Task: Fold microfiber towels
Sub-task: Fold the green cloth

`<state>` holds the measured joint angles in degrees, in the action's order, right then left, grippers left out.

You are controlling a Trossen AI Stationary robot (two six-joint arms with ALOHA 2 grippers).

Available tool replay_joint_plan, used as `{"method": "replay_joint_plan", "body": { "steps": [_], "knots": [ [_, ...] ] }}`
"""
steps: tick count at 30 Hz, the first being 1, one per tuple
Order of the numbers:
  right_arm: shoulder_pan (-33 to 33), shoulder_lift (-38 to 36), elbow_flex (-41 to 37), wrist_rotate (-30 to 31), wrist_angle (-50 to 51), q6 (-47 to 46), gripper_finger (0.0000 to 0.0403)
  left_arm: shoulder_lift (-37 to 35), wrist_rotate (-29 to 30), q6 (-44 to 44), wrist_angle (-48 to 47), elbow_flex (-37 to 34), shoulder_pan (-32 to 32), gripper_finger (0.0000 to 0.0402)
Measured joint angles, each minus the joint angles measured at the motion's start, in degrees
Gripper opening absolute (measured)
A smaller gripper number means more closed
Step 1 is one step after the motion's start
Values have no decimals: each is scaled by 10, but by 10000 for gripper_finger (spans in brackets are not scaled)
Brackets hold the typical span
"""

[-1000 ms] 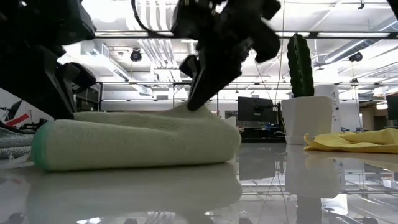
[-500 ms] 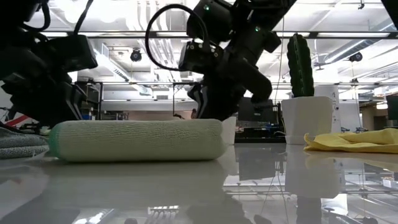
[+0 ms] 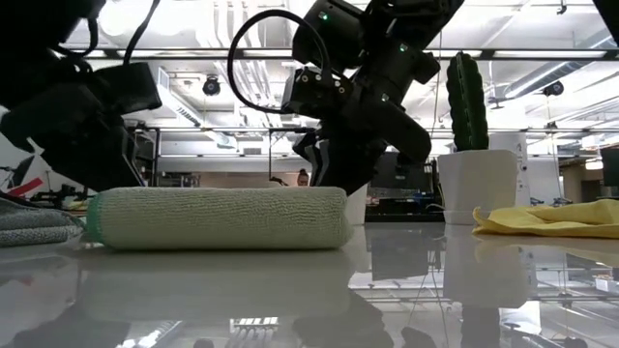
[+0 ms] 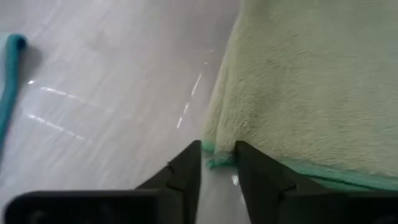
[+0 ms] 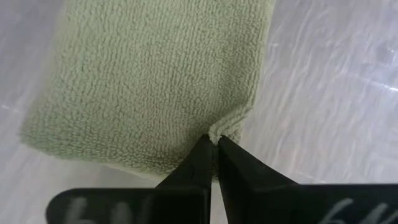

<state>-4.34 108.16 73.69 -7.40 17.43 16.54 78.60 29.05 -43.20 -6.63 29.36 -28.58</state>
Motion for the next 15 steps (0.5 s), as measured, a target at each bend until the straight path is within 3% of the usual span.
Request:
{"method": "replay_joint_plan", "body": {
  "steps": [7, 15],
  "knots": [
    [0, 0, -6, 0, 1, 6, 9, 0, 7, -5, 0, -6, 9, 149],
    [0, -4, 9, 1, 27, -5, 52, -53, -27, 51, -6, 5, 9, 160]
  ]
}}
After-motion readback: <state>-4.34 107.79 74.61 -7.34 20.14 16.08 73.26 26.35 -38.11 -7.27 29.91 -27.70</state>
